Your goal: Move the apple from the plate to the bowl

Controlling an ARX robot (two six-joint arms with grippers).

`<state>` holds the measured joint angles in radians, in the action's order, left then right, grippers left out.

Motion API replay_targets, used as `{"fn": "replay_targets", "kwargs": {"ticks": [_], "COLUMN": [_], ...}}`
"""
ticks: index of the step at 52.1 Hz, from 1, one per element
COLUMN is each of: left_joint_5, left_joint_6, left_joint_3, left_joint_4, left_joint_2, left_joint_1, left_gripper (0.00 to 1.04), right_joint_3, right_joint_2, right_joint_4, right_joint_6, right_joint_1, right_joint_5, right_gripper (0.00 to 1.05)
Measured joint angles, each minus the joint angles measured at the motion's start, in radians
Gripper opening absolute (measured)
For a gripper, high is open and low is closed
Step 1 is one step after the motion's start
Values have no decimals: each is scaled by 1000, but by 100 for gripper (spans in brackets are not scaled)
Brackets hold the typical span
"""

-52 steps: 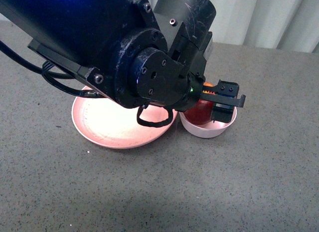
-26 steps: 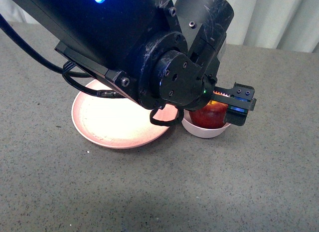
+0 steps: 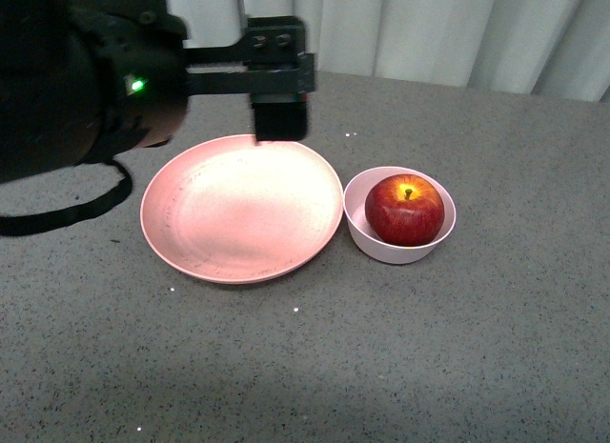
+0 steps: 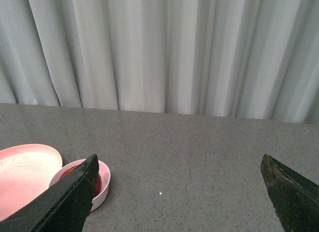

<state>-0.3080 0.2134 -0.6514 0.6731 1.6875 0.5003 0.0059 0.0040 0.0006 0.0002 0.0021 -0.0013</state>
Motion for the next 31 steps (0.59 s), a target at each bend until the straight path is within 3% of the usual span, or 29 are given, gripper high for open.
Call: {"fn": "replay_targets", "kwargs": {"ticks": [3, 7, 13, 17, 18, 30, 31], "left_joint_5": [-97, -63, 18, 38, 43, 150, 153], "left_joint_6": [-88, -154, -184, -193, -196, -205, -205], "left_joint_3": [138, 309, 464, 528, 531, 599, 602], "left_joint_4": [276, 464, 423, 392, 388, 223, 210], "left_joint_2": [-34, -171, -384, -477, -491, -726, -743], "left_joint_1": [-29, -104, -202, -232, -237, -330, -336], "left_gripper": [81, 65, 46, 57, 55, 4, 4], "right_joint_3": [0, 0, 0, 0, 0, 0, 0], "right_joint_2": [0, 0, 0, 0, 0, 0, 0], "right_joint_4": [0, 0, 0, 0, 0, 0, 0], "right_joint_6": [0, 0, 0, 0, 0, 0, 0], "right_joint_1": [0, 0, 0, 0, 0, 0, 0], "right_joint_5": [-1, 3, 3, 1, 0, 1, 1], "right_gripper": [95, 95, 95, 95, 95, 95, 95]}}
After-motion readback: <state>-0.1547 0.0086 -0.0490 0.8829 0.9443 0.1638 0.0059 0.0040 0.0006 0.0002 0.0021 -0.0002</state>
